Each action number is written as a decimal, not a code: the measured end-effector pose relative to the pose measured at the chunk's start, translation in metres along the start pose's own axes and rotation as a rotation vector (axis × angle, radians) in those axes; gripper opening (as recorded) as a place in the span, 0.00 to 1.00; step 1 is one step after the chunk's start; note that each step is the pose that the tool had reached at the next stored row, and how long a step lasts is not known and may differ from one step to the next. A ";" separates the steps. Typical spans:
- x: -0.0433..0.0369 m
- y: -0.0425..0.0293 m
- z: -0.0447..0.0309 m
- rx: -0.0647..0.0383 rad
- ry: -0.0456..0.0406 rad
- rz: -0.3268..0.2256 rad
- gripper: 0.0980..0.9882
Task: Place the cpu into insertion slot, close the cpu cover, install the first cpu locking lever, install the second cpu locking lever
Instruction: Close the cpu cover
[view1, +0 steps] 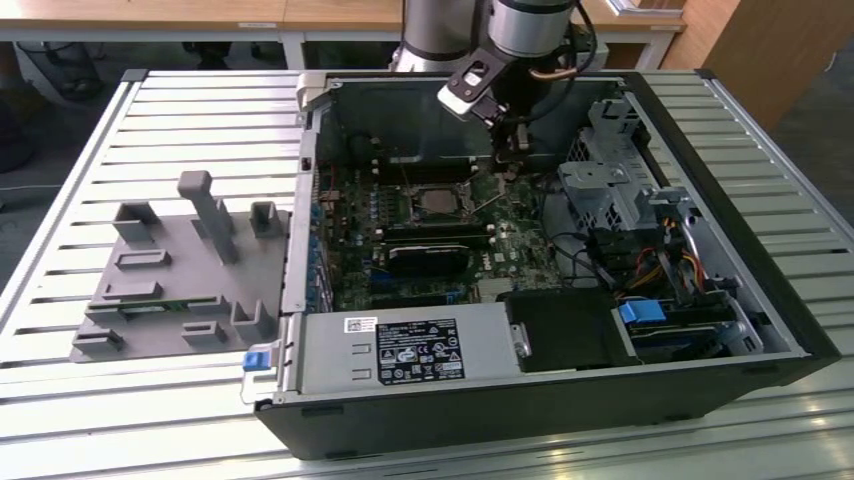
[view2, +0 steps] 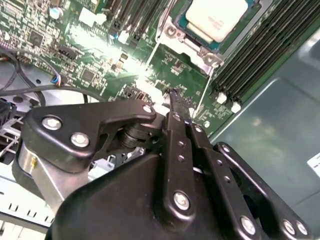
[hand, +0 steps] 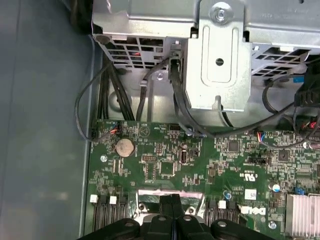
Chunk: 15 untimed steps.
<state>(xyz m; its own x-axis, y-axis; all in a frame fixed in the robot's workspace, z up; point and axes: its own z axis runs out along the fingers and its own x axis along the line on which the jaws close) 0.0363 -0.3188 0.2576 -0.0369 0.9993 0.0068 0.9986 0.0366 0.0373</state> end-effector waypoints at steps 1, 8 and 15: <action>0.0000 0.0008 0.0002 0.000 -0.0001 0.000 0.01; -0.0001 0.0070 0.0019 0.000 -0.0002 0.002 0.01; 0.0011 0.0126 0.0030 0.000 0.0001 0.003 0.01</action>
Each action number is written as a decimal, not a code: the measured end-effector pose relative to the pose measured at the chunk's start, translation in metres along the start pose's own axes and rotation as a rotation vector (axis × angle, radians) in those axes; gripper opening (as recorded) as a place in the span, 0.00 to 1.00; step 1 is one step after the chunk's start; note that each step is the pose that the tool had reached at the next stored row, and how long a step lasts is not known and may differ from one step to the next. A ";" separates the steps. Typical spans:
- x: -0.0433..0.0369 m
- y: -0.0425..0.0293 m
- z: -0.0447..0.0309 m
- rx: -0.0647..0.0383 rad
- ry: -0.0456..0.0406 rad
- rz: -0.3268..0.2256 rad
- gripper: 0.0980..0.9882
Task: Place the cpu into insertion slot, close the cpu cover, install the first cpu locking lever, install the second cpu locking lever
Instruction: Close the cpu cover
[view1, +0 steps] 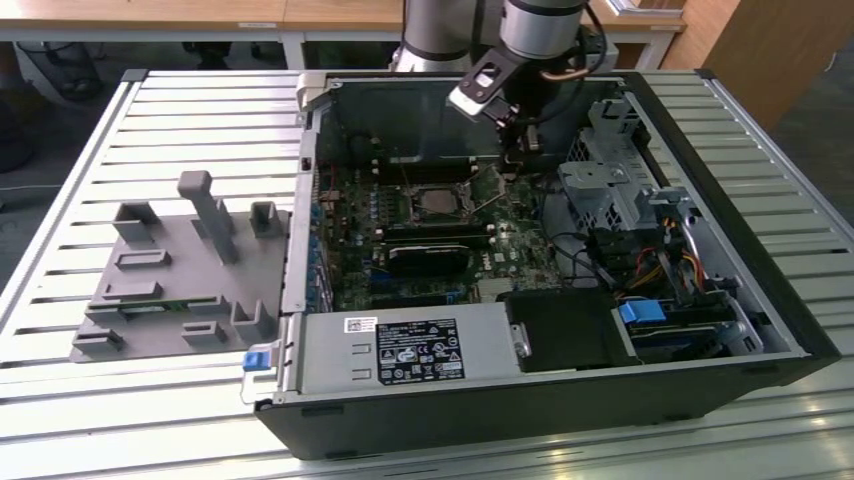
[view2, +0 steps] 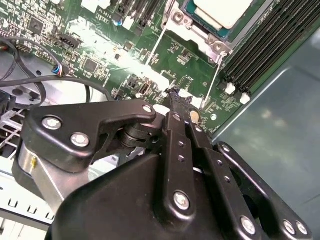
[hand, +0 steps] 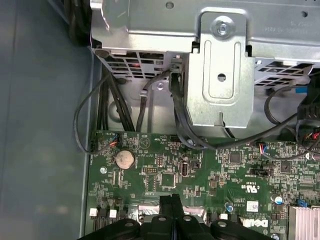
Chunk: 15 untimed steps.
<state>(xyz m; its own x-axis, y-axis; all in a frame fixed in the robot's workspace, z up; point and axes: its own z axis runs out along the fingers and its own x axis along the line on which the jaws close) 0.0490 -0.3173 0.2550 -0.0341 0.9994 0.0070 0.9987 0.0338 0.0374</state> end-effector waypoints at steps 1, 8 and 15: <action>0.0001 0.0008 0.0001 0.000 -0.0002 0.000 0.01; 0.0014 0.0073 0.0018 0.000 -0.0005 0.003 0.01; 0.0021 0.0104 0.0044 0.000 -0.0015 0.023 0.01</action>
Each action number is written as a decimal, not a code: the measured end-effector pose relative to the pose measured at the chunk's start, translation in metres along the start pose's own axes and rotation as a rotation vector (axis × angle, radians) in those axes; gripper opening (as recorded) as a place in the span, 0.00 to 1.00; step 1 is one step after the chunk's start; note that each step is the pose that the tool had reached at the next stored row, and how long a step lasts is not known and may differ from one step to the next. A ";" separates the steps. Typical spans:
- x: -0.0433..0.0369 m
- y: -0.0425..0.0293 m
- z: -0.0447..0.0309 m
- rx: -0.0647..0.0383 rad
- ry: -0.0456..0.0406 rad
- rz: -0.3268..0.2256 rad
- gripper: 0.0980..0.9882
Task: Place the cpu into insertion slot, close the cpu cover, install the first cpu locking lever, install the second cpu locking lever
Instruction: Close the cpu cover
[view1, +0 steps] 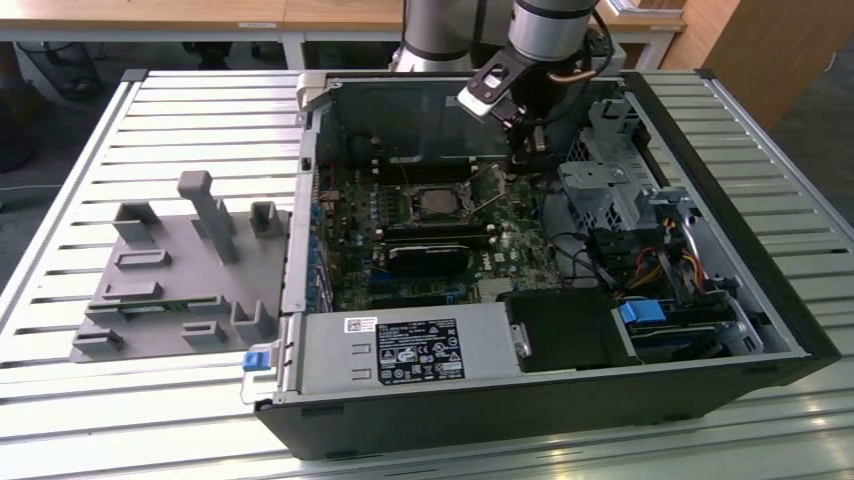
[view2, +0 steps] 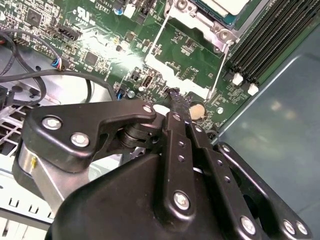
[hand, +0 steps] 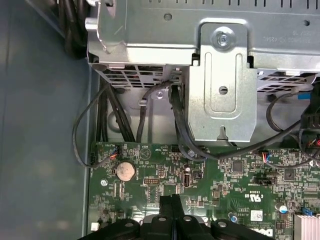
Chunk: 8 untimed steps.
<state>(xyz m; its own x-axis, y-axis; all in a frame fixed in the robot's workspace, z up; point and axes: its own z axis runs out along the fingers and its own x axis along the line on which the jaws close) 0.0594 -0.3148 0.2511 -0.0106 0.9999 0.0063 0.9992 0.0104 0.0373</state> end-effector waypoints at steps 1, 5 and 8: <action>0.0000 0.0005 0.0004 0.000 0.0001 0.000 0.01; 0.0001 0.0035 0.0023 0.000 0.0002 0.000 0.01; 0.0002 0.0053 0.0041 0.000 0.0002 0.000 0.01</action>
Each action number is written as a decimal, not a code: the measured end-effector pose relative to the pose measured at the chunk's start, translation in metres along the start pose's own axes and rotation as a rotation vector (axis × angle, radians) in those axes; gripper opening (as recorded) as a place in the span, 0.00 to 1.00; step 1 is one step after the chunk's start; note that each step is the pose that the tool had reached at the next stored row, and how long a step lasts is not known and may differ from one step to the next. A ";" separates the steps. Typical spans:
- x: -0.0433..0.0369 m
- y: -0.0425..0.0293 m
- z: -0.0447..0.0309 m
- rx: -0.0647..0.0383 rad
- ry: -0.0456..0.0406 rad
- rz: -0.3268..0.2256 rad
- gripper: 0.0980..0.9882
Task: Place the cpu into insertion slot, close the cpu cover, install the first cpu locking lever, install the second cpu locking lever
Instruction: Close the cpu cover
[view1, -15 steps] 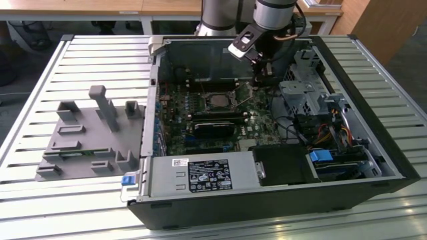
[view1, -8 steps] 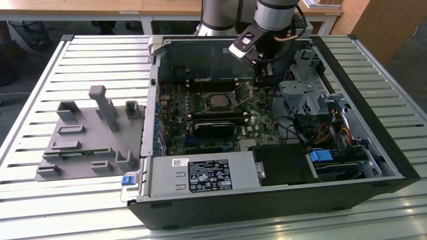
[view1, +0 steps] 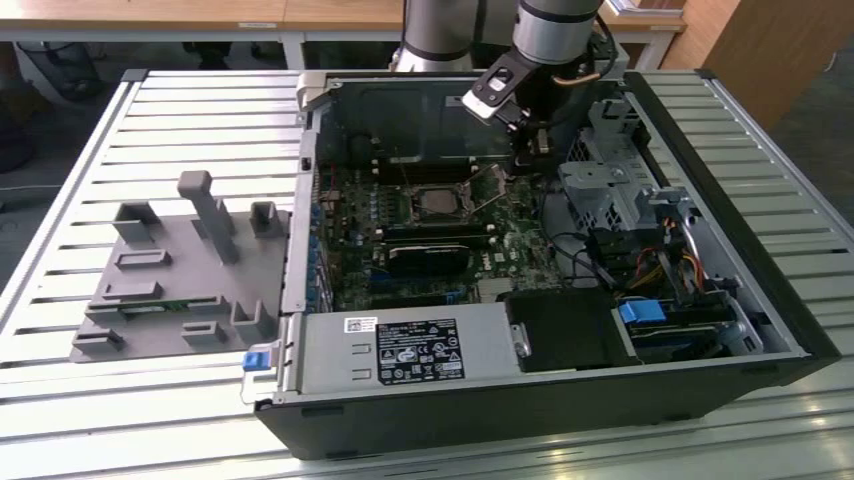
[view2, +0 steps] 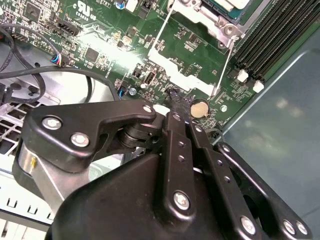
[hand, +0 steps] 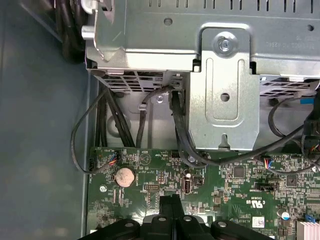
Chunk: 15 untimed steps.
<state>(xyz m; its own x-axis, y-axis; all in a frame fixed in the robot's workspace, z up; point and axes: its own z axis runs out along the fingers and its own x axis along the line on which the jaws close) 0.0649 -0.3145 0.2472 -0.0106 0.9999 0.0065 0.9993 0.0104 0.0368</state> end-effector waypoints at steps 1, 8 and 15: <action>0.0000 0.0002 0.0010 0.000 0.0000 0.000 0.01; 0.0000 0.0001 0.0061 0.002 -0.0004 0.000 0.01; 0.0001 -0.0092 0.0060 0.002 -0.0001 0.000 0.01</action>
<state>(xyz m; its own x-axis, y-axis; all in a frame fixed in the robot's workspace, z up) 0.0559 -0.3144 0.2409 -0.0106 0.9999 0.0064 0.9993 0.0104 0.0352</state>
